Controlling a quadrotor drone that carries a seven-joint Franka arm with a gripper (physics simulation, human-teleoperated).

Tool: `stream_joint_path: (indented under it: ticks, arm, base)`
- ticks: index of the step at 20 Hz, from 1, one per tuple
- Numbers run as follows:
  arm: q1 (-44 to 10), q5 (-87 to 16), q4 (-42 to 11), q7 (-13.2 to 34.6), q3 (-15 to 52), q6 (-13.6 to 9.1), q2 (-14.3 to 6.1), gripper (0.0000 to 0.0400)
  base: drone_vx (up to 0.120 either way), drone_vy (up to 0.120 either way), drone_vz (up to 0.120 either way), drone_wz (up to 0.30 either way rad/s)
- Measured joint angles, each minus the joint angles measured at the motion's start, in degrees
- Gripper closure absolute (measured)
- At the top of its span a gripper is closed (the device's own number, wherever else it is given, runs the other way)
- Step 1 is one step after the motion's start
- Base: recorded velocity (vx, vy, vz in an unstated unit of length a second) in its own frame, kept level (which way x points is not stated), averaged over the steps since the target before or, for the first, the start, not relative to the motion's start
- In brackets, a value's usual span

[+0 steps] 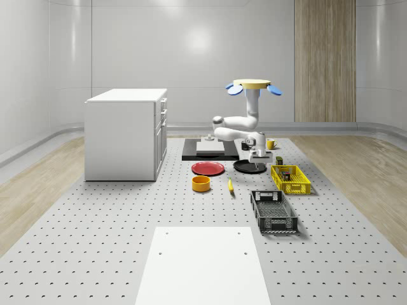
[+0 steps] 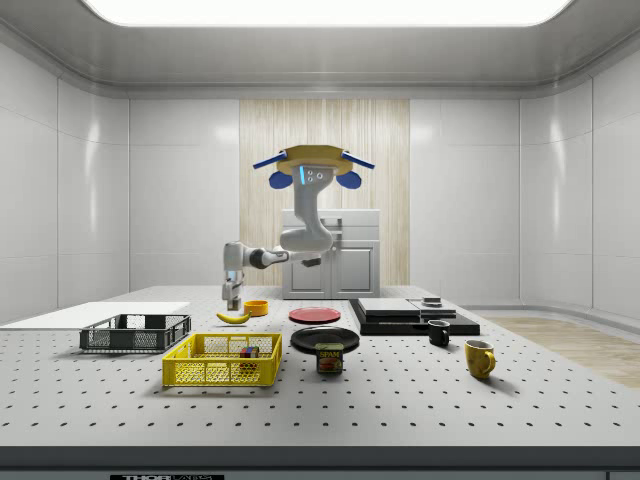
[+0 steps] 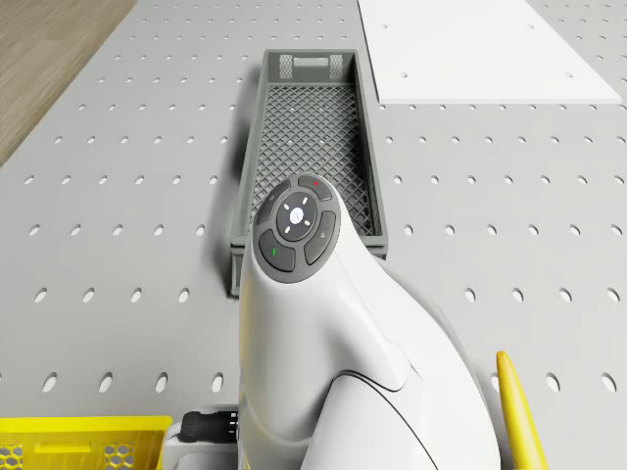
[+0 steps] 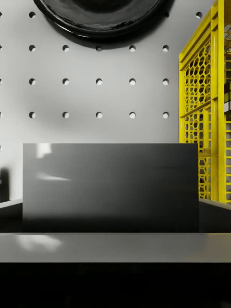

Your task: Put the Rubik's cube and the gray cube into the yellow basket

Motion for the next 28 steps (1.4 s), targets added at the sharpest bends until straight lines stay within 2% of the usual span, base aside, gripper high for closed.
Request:
stream_joint_path:
  ticks: [18, 23, 28]
  arm:
    - [-0.31, 0.43, 0.05, 0.24, 0.09, 0.9, -0.98, 0.015]
    - [-0.38, 0.53, 0.07, 0.29, 0.11, 1.12, -1.21, 0.015]
    - [-0.45, 0.63, 0.08, 0.34, 0.13, 1.32, -1.43, 0.015]
  base:
    - [0.0, 0.12, 0.0, 0.0]
    - [0.0, 0.12, -0.112, 0.0]
    - [0.0, 0.12, -0.008, 0.0]
